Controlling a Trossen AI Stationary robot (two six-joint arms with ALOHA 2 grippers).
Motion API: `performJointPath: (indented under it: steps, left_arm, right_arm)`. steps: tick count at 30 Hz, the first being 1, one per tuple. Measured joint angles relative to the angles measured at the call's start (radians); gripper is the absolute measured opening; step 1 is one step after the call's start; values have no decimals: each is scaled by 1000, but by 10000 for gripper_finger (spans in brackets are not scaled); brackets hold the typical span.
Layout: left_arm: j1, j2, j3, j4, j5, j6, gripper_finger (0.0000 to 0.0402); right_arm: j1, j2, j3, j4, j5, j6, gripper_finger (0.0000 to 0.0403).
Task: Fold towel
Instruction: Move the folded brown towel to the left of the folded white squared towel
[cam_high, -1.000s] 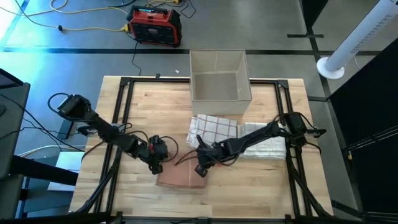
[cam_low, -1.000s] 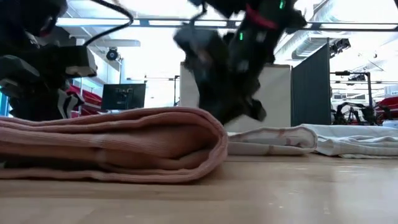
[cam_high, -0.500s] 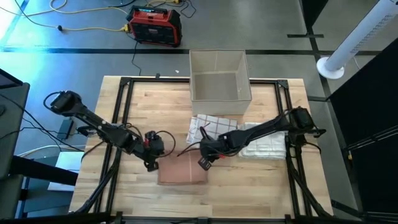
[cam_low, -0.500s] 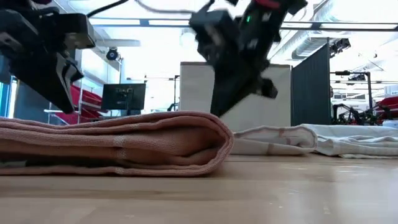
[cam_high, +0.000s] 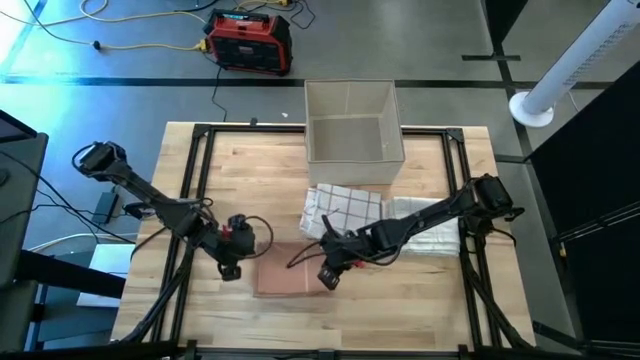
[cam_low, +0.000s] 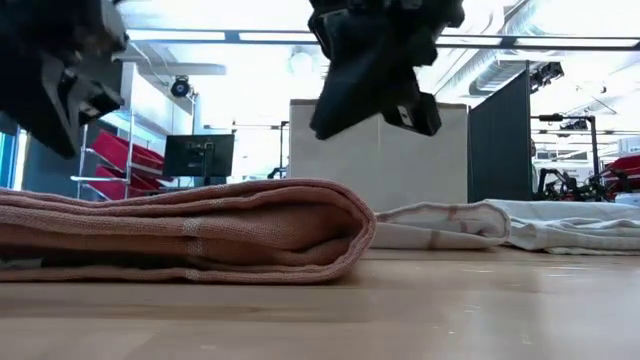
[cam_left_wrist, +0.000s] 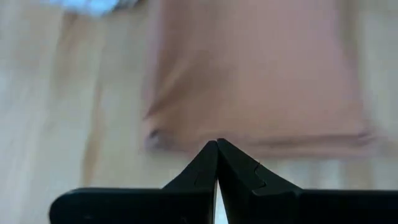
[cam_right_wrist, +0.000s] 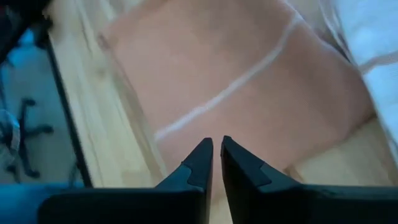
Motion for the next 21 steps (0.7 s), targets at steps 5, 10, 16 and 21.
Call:
performJointPath:
  steps: [5, 10, 16, 21]
  left_arm:
    - [34, 89, -38, 339, 10, 112, 0]
    - [95, 310, -62, 604, 126, 137, 0]
    - [114, 517, -36, 660, 162, 14, 0]
    - [85, 524, 9, 430, 310, -184, 0]
  right_arm:
    - [-1, -26, -1, -57, -3, 154, 6]
    - [1, -161, 1, -91, 16, 131, 2]
    - [40, -336, 1, -279, 150, 107, 0]
    - [135, -438, 0, -452, 249, 142, 0]
